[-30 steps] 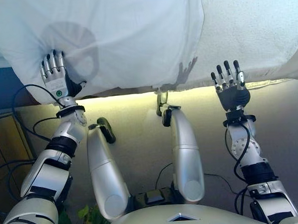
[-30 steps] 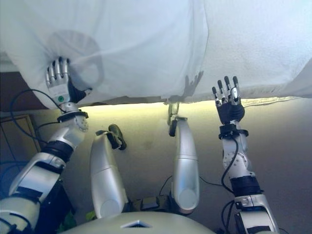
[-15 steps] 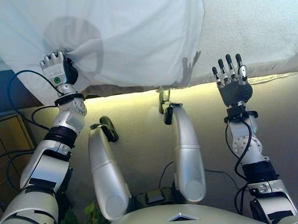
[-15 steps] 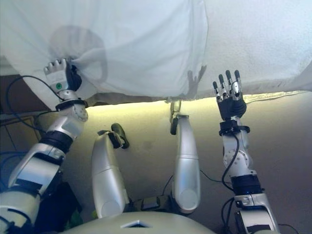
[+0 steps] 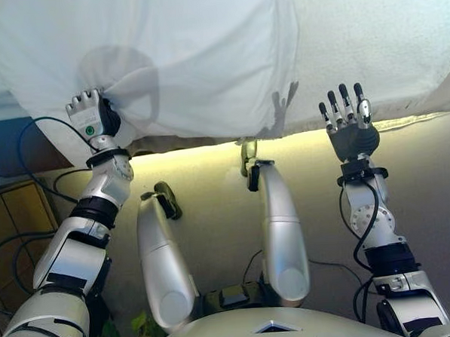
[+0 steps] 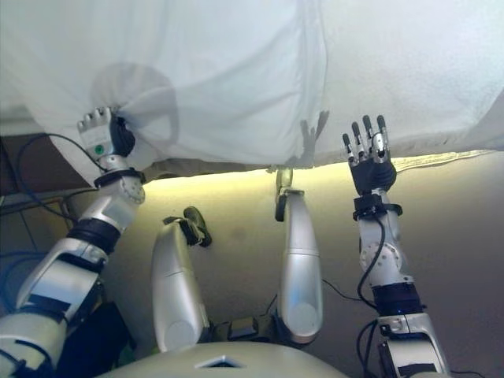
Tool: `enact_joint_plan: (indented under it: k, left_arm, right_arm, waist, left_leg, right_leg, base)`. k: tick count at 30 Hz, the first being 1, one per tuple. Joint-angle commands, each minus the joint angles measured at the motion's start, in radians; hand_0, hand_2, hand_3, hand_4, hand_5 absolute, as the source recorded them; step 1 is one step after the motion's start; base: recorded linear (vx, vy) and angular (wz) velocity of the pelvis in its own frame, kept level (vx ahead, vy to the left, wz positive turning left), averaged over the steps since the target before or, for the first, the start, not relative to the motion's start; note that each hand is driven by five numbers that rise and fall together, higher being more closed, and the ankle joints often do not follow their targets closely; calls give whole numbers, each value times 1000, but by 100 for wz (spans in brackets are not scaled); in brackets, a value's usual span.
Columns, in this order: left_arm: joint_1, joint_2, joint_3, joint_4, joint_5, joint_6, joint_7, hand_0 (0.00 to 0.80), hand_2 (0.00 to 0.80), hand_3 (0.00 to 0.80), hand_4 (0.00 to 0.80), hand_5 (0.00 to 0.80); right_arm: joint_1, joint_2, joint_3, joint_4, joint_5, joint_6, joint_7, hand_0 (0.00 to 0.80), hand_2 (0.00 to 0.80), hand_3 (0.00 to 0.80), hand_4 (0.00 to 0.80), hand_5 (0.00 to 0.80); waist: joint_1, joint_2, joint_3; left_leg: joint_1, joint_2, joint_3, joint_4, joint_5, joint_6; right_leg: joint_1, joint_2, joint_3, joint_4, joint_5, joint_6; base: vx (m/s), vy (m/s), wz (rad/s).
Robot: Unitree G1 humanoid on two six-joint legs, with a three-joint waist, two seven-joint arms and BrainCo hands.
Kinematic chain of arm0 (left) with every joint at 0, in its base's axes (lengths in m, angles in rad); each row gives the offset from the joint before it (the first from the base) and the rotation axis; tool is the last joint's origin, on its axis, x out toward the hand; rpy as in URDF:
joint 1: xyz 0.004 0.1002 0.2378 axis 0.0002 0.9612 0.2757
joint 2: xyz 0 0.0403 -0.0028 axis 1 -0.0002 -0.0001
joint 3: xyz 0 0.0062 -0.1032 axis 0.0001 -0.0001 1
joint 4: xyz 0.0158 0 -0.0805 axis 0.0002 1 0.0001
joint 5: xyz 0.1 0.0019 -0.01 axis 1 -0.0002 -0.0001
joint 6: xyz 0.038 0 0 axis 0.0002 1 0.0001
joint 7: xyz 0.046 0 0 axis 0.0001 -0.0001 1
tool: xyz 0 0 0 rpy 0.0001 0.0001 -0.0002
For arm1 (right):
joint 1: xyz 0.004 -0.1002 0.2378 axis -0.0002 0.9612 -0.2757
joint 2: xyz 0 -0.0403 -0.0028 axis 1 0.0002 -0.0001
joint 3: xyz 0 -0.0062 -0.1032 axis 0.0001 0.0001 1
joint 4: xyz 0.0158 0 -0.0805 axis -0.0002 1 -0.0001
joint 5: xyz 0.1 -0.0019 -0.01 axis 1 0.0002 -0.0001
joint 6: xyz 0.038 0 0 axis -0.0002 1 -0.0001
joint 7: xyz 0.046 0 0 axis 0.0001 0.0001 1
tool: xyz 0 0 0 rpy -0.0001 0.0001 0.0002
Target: Make the bed neatly
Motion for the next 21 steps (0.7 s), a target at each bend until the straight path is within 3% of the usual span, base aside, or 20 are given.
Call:
enact_joint_plan:
  k: [1, 8, 13, 20, 21]
  left_arm:
    - [88, -9, 68, 17, -55, -39, 37, 800, 800, 800, 800, 800]
    - [163, 30, 111, 67, -34, -50, 43, 800, 800, 800, 800, 800]
    - [206, 107, 170, 70, -41, -56, 15, 800, 800, 800, 800, 800]
    - [292, 150, 234, 89, -45, -33, -20, 800, 800, 800, 800, 800]
    - [299, 157, 244, 98, -57, -32, -25, 800, 800, 800, 800, 800]
  right_arm:
    - [62, -14, -80, -97, -4, 4, 40, 0, 0, 0, 0, 0]
    - [75, -13, -66, -75, -32, 3, 46, 0, 0, 0, 0, 0]
    - [105, -18, -82, -42, -22, -8, 99, 0, 0, 0, 0, 0]
    - [144, -28, -113, -47, -38, 10, 110, 0, 0, 0, 0, 0]
    - [143, -37, -118, -45, -38, 16, 107, 0, 0, 0, 0, 0]
  waist:
    - [3, 26, -54]
    - [24, 31, -105]
    - [49, 41, -152]
    - [69, 67, -204]
    - [67, 70, -206]
  left_leg:
    - [5, -8, -10, -115, 159, 28]
    - [138, -22, 16, -310, 243, 5]
    - [236, -43, 33, -481, 315, -10]
    - [327, -57, 40, -588, 349, -24]
    - [326, -60, 48, -595, 372, -15]
  right_leg:
    - [120, -46, -3, -1, -50, 66]
    - [238, -70, -34, -139, -9, 85]
    - [339, -93, -80, -281, 38, 110]
    - [446, -116, -118, -370, 54, 127]
    - [447, -123, -125, -382, 75, 116]
  base:
    - [96, 17, 10]
    - [56, 43, 12]
    - [22, 48, 17]
    - [52, 88, 14]
    - [48, 168, 2]
